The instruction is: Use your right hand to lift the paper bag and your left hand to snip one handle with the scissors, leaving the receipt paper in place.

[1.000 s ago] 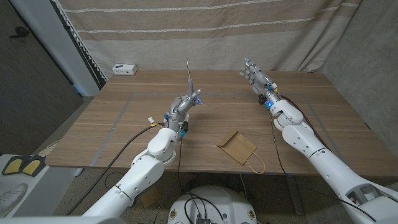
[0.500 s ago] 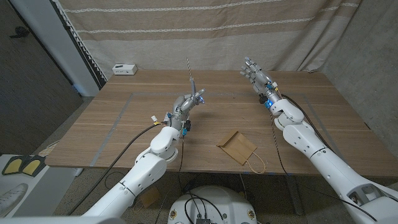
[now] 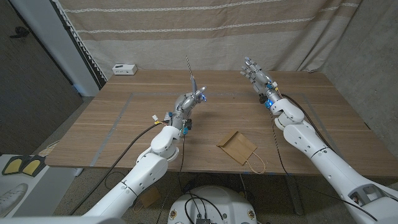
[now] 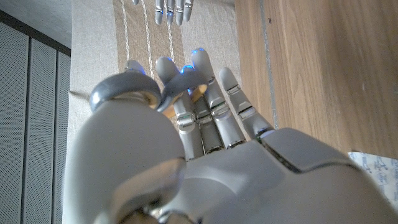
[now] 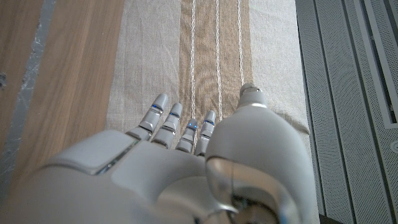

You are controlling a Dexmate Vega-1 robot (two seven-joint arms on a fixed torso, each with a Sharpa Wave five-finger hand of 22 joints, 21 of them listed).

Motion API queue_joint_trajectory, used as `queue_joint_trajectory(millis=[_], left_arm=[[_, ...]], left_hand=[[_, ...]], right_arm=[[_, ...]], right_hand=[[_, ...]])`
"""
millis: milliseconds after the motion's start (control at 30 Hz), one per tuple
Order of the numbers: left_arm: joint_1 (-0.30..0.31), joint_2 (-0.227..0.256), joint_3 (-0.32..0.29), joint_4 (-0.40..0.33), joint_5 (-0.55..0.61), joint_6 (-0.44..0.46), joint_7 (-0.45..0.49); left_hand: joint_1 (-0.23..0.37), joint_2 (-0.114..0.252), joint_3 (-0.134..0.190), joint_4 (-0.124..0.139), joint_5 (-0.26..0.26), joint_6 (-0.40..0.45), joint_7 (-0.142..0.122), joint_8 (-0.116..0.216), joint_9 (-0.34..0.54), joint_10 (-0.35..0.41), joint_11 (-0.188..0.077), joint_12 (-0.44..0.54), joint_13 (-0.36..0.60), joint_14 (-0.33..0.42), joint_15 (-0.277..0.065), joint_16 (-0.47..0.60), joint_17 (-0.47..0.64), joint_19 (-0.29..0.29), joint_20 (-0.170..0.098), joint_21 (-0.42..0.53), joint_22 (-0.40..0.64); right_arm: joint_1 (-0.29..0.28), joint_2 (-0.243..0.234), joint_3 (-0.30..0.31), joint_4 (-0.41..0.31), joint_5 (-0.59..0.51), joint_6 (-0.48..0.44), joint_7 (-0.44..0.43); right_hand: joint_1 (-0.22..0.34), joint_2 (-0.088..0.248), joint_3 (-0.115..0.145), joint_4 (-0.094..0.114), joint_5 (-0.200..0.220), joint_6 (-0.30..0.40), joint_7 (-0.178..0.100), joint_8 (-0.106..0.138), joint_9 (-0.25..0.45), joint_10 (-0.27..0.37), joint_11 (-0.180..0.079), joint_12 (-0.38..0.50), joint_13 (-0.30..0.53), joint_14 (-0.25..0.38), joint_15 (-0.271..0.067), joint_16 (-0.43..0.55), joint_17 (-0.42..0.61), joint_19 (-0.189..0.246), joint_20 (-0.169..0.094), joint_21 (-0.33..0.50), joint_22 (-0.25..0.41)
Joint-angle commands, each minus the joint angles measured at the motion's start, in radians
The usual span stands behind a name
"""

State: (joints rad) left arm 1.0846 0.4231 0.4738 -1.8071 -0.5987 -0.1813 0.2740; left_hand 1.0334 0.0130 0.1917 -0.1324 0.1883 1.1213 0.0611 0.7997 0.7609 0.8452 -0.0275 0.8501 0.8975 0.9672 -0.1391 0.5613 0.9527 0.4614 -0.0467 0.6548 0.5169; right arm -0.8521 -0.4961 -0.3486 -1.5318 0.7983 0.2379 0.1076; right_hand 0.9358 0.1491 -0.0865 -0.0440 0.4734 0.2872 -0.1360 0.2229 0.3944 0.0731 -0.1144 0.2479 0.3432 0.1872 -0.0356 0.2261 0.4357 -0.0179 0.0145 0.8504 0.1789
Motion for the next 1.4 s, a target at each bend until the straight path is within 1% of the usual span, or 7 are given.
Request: queue_joint_trajectory(millis=[33, 633, 867, 900, 1033, 1300, 1400], left_arm=[[-0.018, -0.018, 0.005, 0.083, -0.077, -0.102, -0.159], [-0.049, -0.035, 0.012, 0.149, -0.218, -0.125, -0.353], [-0.043, -0.030, 0.011, 0.136, -0.237, -0.108, -0.361], [-0.042, -0.031, 0.011, 0.135, -0.240, -0.108, -0.364], [-0.043, -0.028, 0.015, 0.137, -0.244, -0.109, -0.383], [-0.044, -0.034, 0.020, 0.151, -0.244, -0.126, -0.410], [-0.046, -0.037, 0.022, 0.160, -0.245, -0.135, -0.425]], left_hand=[[0.021, 0.040, 0.011, -0.001, 0.004, -0.193, -0.199, 0.006, 0.008, 0.229, -0.180, 0.086, -0.007, 0.004, -0.089, -0.021, -0.008, -0.020, -0.097, 0.005, 0.003], [0.007, 0.041, 0.031, -0.004, 0.007, -0.204, -0.205, -0.002, 0.007, 0.218, -0.180, 0.074, -0.008, -0.005, -0.090, -0.046, 0.010, -0.035, -0.096, 0.018, 0.006], [-0.031, 0.048, 0.049, 0.007, 0.014, -0.230, -0.248, -0.028, -0.009, 0.122, -0.181, 0.059, 0.043, -0.086, -0.089, -0.112, 0.014, -0.089, -0.088, 0.016, 0.011], [-0.047, 0.055, 0.060, 0.009, 0.017, -0.223, -0.246, -0.038, -0.031, 0.028, -0.182, 0.010, 0.032, -0.119, -0.091, -0.156, -0.006, -0.103, -0.080, 0.020, 0.012], [-0.100, 0.048, 0.086, 0.011, 0.024, -0.231, -0.276, -0.088, -0.116, -0.084, -0.186, -0.093, -0.014, -0.174, -0.089, -0.259, -0.066, -0.133, -0.078, 0.023, 0.003], [-0.129, 0.014, 0.134, -0.005, 0.027, -0.185, -0.271, -0.196, -0.305, -0.148, -0.187, -0.192, -0.075, -0.184, -0.088, -0.328, -0.122, -0.140, -0.078, 0.022, -0.024], [-0.154, 0.011, 0.190, -0.005, 0.029, -0.192, -0.275, -0.319, -0.467, -0.169, -0.188, -0.264, -0.132, -0.208, -0.088, -0.354, -0.161, -0.146, -0.078, 0.026, -0.043]], right_arm=[[0.003, -0.004, -0.005, -0.007, -0.006, -0.013, -0.012], [-0.003, -0.007, -0.007, -0.017, -0.012, -0.029, -0.036], [-0.006, -0.009, -0.006, -0.023, -0.010, -0.034, -0.040], [-0.006, -0.011, -0.008, -0.022, -0.014, -0.031, -0.037], [-0.008, -0.011, -0.008, -0.025, -0.013, -0.032, -0.040], [-0.014, -0.013, -0.005, -0.035, -0.014, -0.032, -0.047], [-0.017, -0.014, -0.004, -0.039, -0.014, -0.032, -0.050]], right_hand=[[-0.003, 0.003, -0.003, -0.009, 0.005, 0.005, 0.000, 0.006, -0.001, -0.007, -0.004, 0.006, 0.002, -0.001, -0.086, 0.007, -0.001, 0.004, 0.009, -0.002, 0.003], [-0.003, 0.004, -0.002, -0.010, 0.005, 0.004, 0.000, 0.006, -0.001, -0.008, -0.003, 0.008, 0.001, -0.002, -0.084, 0.008, -0.005, 0.003, 0.010, -0.008, 0.004], [-0.003, 0.004, -0.002, -0.011, 0.005, 0.005, 0.000, 0.007, -0.001, -0.010, -0.004, 0.007, 0.000, -0.004, -0.084, 0.008, -0.007, 0.003, 0.010, -0.010, 0.004], [-0.003, 0.004, -0.002, -0.011, 0.005, 0.006, -0.002, 0.007, -0.001, -0.010, -0.005, 0.007, 0.000, -0.004, -0.084, 0.008, -0.007, 0.003, 0.010, -0.010, 0.004], [-0.003, 0.005, -0.002, -0.011, 0.005, 0.005, -0.001, 0.007, -0.001, -0.009, -0.004, 0.008, 0.000, -0.004, -0.083, 0.008, -0.008, 0.002, 0.010, -0.012, 0.004], [-0.004, 0.005, -0.002, -0.011, 0.005, 0.007, -0.001, 0.008, -0.002, -0.010, -0.004, 0.009, -0.001, -0.004, -0.083, 0.009, -0.010, 0.001, 0.011, -0.014, 0.004], [-0.004, 0.005, -0.002, -0.011, 0.005, 0.007, -0.001, 0.008, -0.002, -0.011, -0.006, 0.009, -0.001, -0.004, -0.082, 0.009, -0.010, 0.001, 0.011, -0.015, 0.004]])
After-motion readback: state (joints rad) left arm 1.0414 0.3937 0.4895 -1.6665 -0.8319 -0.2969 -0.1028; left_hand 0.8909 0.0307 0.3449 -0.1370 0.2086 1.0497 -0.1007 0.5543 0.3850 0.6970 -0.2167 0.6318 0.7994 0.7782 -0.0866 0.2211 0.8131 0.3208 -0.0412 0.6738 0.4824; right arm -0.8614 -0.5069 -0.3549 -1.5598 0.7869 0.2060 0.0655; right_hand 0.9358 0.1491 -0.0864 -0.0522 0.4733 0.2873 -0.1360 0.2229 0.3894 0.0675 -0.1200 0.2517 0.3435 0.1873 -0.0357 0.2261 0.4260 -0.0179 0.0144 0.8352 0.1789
